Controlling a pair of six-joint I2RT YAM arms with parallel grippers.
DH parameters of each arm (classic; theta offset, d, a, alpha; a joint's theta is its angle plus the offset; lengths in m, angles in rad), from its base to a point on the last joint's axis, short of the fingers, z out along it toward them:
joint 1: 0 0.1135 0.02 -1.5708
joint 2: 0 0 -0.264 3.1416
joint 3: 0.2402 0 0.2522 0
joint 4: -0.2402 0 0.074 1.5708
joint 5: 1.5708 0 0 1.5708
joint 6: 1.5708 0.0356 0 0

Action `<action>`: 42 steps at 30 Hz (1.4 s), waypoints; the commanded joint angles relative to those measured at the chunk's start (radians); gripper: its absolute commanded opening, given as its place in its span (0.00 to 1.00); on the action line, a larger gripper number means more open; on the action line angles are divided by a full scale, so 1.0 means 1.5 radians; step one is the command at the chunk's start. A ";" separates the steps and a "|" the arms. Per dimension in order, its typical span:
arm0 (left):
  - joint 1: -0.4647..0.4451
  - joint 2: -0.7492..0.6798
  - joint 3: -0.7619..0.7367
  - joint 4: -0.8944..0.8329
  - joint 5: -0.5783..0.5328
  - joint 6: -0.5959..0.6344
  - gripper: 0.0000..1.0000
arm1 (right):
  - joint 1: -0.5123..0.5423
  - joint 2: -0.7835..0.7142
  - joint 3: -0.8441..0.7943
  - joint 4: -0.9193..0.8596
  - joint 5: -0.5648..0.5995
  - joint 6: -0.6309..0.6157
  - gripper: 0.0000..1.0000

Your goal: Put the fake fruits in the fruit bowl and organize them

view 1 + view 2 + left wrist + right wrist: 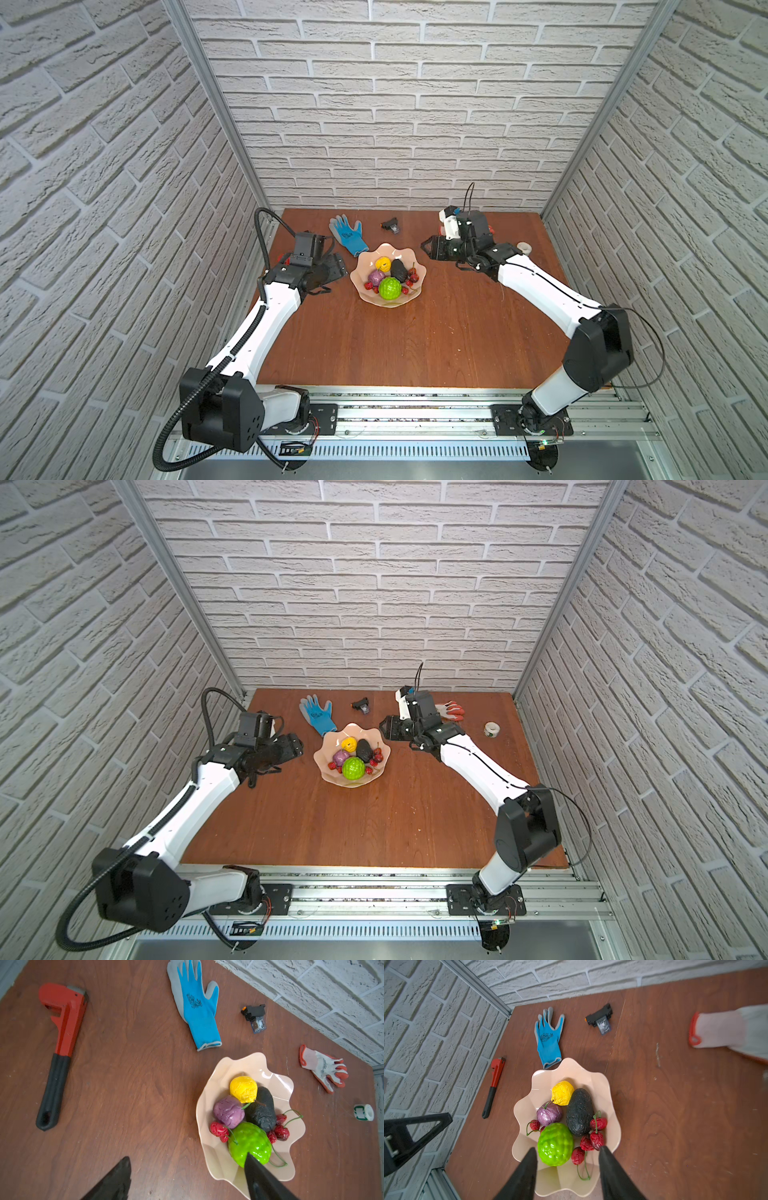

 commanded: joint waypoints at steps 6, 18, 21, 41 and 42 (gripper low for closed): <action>0.045 0.047 0.016 0.080 -0.043 0.129 0.98 | -0.011 -0.189 -0.045 -0.035 0.262 -0.228 0.82; 0.091 -0.090 -0.286 0.445 -0.186 0.303 0.98 | -0.235 -0.394 -0.463 0.334 0.261 -0.279 0.99; 0.095 -0.080 -0.357 0.573 -0.222 0.356 0.98 | -0.252 -0.389 -0.542 0.387 0.248 -0.274 1.00; 0.167 0.192 -0.479 0.994 -0.138 0.354 0.98 | -0.266 -0.087 -0.681 0.761 0.156 -0.256 0.99; 0.166 0.210 -0.488 1.052 -0.142 0.362 0.98 | -0.266 -0.091 -0.675 0.746 0.158 -0.253 1.00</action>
